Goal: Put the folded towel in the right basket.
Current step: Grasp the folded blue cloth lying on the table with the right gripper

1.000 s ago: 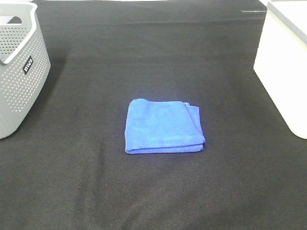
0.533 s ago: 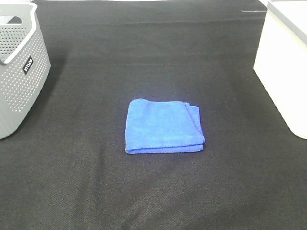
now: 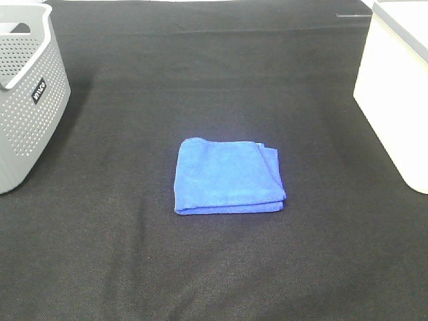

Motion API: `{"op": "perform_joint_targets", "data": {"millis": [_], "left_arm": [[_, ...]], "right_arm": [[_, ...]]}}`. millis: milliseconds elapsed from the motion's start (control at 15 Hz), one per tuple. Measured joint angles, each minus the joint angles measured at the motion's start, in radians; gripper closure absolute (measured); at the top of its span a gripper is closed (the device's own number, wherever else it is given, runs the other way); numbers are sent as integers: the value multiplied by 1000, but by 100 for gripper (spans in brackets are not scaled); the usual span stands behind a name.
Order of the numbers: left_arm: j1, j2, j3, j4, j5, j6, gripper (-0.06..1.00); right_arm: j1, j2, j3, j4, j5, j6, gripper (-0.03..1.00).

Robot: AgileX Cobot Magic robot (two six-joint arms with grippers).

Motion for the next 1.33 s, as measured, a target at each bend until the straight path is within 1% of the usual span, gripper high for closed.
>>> {"op": "perform_joint_targets", "data": {"millis": [1333], "left_arm": [[0, 0, 0, 0, 0, 0, -3]], "right_arm": [[0, 0, 0, 0, 0, -2, 0]]}}
